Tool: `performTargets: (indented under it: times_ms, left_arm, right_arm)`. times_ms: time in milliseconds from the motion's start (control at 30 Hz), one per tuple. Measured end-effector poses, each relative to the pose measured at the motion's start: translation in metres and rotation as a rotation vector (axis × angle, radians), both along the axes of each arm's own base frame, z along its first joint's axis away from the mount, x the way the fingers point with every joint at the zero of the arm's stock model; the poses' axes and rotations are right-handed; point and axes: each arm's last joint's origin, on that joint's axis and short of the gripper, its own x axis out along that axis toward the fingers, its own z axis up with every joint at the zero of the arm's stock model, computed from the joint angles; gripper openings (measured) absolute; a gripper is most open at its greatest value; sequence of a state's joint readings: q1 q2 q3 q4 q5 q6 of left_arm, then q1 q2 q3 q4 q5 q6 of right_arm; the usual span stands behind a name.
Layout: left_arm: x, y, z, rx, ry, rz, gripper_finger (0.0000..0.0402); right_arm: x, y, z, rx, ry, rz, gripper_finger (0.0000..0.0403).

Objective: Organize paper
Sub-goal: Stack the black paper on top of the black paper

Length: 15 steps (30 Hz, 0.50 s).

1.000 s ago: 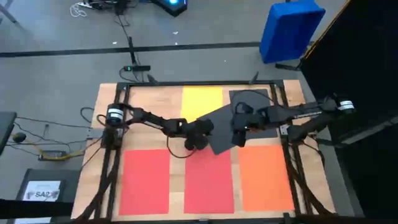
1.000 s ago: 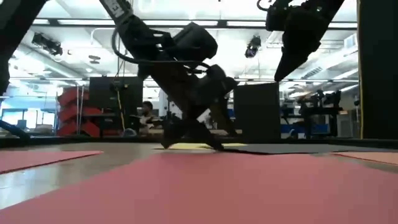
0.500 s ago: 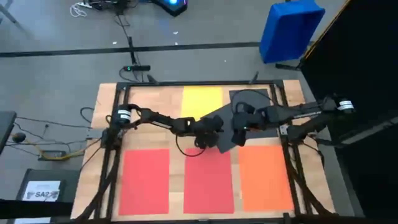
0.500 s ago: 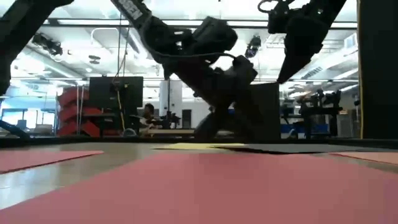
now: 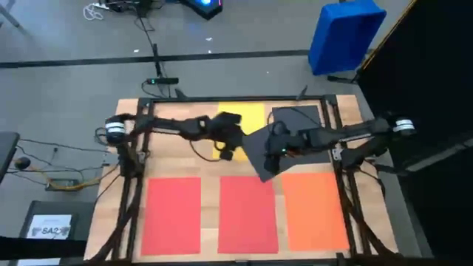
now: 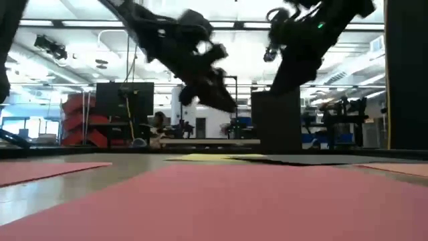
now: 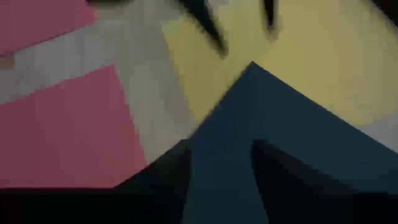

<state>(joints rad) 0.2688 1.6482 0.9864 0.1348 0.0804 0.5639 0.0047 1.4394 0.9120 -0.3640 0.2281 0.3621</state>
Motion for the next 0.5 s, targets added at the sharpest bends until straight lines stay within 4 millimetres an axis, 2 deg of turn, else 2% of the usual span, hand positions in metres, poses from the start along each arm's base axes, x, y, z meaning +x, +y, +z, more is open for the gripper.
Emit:
performTargets:
  times_ms: [100,200,333,500]
  left_arm:
    - [-0.020,0.003,-0.010,-0.092,-0.050,0.097,0.0136]
    - [-0.030,0.005,-0.020,-0.158,-0.066,0.188,0.0131]
    - [-0.030,0.005,-0.038,-0.188,-0.001,0.238,0.0131]
    - [-0.027,0.007,-0.053,-0.223,0.041,0.262,0.0131]
  right_arm:
    - [0.019,-0.003,-0.020,0.028,0.054,0.015,0.0161]
    - [0.036,-0.006,-0.037,0.030,0.111,0.008,0.0184]
    - [0.050,-0.008,-0.053,0.048,0.186,-0.017,0.0221]
    - [0.061,-0.008,-0.059,0.126,0.191,-0.053,0.0264]
